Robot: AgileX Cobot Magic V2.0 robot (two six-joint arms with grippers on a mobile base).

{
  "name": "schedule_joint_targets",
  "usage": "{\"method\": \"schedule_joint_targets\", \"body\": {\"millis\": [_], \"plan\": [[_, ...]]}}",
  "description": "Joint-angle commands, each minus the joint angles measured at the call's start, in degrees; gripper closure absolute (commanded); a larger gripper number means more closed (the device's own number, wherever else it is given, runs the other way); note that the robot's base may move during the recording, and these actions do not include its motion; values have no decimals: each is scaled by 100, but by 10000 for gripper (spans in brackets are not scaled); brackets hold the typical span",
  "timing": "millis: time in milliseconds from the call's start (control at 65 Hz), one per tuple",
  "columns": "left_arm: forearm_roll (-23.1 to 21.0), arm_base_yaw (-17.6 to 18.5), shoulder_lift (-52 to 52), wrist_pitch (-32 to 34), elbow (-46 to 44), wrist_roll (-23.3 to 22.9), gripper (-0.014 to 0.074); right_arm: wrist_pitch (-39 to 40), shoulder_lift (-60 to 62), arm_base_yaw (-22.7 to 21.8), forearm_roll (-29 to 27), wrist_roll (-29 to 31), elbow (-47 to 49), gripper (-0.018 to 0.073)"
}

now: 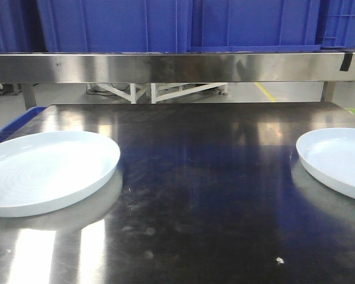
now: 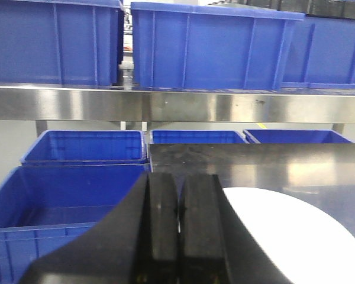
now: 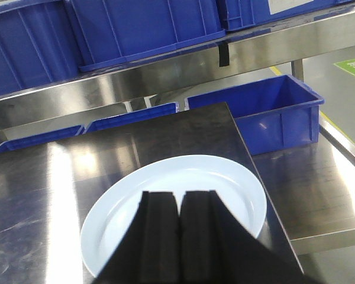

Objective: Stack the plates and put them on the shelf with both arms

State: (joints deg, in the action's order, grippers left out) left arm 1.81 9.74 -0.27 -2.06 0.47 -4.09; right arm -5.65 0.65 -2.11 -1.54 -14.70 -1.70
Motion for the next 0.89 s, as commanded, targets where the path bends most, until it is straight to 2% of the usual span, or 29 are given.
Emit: {"method": "schedule_joint_targets", "body": {"millis": [0, 723, 877], "plan": [[-4, 42, -124, 464, 17, -21, 513, 502, 106, -37, 64, 35, 4, 538], [39, 42, -89, 464, 6, -21, 512, 502, 106, -37, 64, 35, 4, 538], [12, 48, 733, 624, -713, -21, 513, 502, 106, -37, 64, 35, 4, 538]]}}
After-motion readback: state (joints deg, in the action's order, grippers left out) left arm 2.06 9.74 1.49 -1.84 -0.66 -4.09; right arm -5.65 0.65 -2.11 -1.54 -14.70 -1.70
